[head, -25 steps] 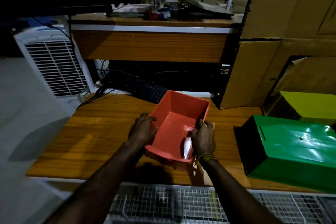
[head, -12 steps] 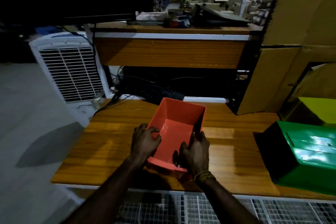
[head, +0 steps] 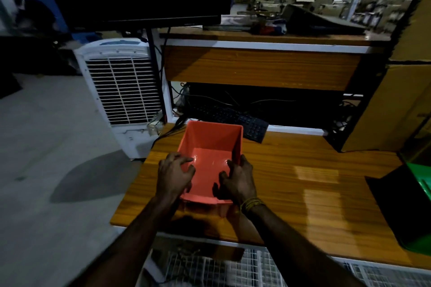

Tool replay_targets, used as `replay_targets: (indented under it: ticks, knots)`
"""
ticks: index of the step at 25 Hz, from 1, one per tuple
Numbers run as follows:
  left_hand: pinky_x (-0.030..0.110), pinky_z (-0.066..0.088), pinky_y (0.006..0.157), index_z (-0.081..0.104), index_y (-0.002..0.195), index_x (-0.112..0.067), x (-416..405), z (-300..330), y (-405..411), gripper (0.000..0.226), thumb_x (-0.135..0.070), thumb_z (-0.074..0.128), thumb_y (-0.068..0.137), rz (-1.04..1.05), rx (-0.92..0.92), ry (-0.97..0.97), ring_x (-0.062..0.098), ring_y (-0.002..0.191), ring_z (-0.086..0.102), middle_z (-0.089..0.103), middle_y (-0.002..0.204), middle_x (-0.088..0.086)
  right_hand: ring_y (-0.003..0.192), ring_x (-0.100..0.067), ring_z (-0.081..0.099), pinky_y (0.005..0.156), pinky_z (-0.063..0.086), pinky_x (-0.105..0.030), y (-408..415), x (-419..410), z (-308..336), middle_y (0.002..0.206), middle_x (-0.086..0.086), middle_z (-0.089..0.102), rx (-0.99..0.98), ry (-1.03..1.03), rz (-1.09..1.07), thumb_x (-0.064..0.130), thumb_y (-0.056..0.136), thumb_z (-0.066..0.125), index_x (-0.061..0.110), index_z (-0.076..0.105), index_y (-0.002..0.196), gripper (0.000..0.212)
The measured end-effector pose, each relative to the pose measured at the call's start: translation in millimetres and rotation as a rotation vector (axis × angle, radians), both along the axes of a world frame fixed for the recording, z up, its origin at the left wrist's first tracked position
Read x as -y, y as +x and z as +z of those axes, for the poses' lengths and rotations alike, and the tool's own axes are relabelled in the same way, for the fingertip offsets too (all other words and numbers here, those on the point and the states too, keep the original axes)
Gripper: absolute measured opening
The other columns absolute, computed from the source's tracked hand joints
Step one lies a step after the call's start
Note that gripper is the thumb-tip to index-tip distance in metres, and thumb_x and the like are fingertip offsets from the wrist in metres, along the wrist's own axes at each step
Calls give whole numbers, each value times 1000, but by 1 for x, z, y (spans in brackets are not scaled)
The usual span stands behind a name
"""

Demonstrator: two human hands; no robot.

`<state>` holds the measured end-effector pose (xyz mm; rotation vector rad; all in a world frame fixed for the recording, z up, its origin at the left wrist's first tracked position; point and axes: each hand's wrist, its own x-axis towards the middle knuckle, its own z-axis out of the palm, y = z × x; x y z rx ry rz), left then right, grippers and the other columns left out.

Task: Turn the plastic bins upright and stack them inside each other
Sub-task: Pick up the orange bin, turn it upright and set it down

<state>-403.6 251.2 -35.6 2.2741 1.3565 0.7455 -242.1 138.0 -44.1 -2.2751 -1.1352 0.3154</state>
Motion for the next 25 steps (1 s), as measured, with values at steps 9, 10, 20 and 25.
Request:
replay_targets:
  ticks: [9, 10, 20, 25]
  knots:
    - [42, 40, 97, 74, 105, -22, -40, -10, -38, 26, -31, 64, 83, 47, -143, 76, 32, 112, 53, 62, 122, 8, 141, -39, 22, 114, 28, -40, -40, -39, 1, 157, -24, 16, 84, -14, 71, 34, 93, 51, 16, 46, 142, 53]
    - [43, 40, 97, 73, 106, -23, -39, -10, -38, 26, -30, 63, 83, 63, -153, 82, 33, 113, 52, 62, 123, 8, 143, -39, 19, 115, 27, -40, -41, -40, 0, 158, -24, 14, 85, -17, 77, 34, 93, 51, 16, 44, 144, 54]
    - [42, 43, 97, 66, 117, -21, 8, 11, 57, 35, -26, 57, 83, -189, 37, 172, 34, 114, 51, 57, 122, 11, 144, -35, 23, 111, 33, -52, 18, 12, 4, 160, -13, 16, 58, 114, -121, 46, 96, 46, 25, 36, 146, 55]
    - [41, 46, 91, 60, 127, -21, 78, 10, 163, 37, -24, 59, 90, -430, 89, 151, 32, 122, 46, 48, 137, 9, 141, -36, 28, 108, 33, -53, 91, 91, -3, 158, -14, 19, 101, 99, -336, 39, 96, 48, 25, 38, 144, 51]
